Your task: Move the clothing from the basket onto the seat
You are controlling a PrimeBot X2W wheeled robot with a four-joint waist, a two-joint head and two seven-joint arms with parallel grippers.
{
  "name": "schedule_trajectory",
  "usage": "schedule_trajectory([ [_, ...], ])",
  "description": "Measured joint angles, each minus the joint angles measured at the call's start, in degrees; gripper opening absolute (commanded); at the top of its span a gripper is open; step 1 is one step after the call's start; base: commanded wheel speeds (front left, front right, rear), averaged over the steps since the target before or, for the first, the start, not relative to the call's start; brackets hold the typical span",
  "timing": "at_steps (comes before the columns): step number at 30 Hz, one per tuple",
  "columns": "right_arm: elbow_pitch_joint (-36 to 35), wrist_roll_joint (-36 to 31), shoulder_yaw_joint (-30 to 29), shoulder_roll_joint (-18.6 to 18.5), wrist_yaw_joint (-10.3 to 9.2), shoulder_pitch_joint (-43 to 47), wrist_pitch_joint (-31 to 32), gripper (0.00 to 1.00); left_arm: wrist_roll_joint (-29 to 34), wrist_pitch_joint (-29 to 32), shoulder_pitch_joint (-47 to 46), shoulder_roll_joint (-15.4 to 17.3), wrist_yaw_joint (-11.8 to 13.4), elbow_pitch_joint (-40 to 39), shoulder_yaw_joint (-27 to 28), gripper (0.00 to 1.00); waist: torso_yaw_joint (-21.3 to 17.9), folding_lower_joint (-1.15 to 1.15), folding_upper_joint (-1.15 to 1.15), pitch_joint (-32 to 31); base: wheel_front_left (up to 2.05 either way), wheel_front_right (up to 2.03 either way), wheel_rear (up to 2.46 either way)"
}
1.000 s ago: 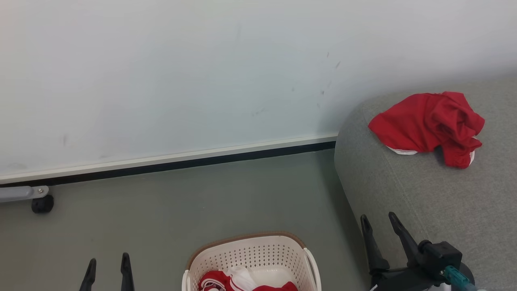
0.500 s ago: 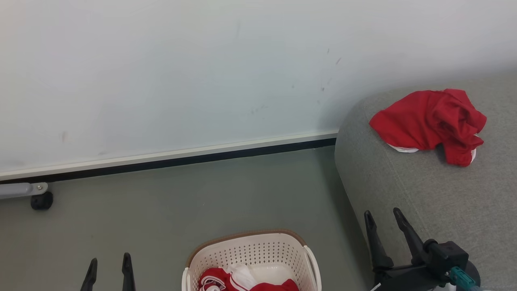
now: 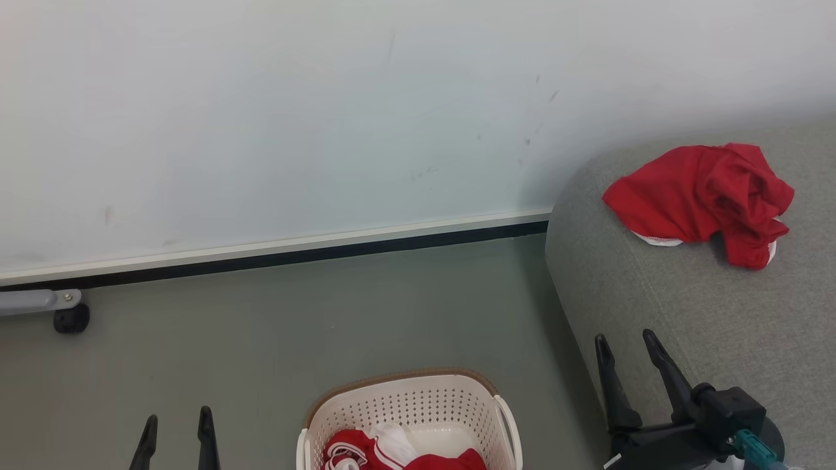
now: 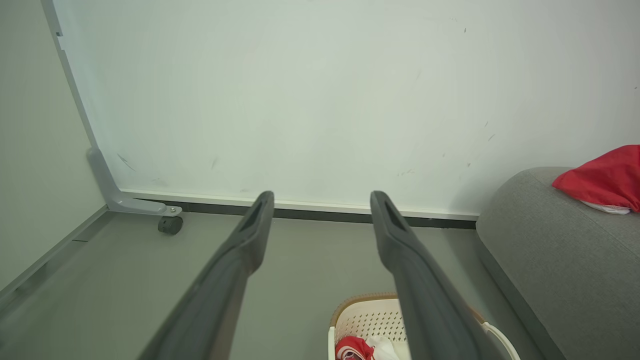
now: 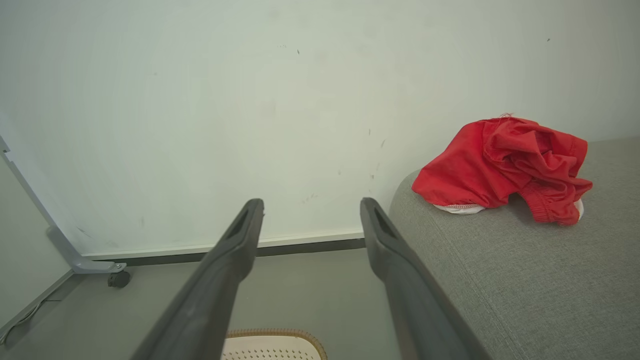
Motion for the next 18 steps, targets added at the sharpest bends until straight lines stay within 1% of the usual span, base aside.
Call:
schedule_trajectory([
  [10, -1.78, -0.44, -0.56, -0.16, -0.02, 0.86, 0.00, 1.00, 0.37, 0.00, 0.08, -0.24, -0.03, -1.03, -0.31, 1.00, -0.16, 0.00, 0.00, 1.78, 0.00, 0.00, 0.00],
  [13, -2.31, -0.48, -0.91, -0.20, -0.43, 0.82, 0.00, 1.00, 0.66, 0.00, -0.07, -0.29, -0.08, -1.56, -0.82, 1.00, -0.25, 0.00, 0.00, 2.96, 0.00, 0.00, 0.00],
  [18, -3.81, -0.53, -1.78, -0.16, -0.44, 0.15, 0.00, 1.00, 1.30, 0.00, -1.92, -0.29, -0.93, -1.56, -2.38, 1.00, -0.43, 0.00, 0.00, 5.57, 0.00, 0.00, 0.00],
])
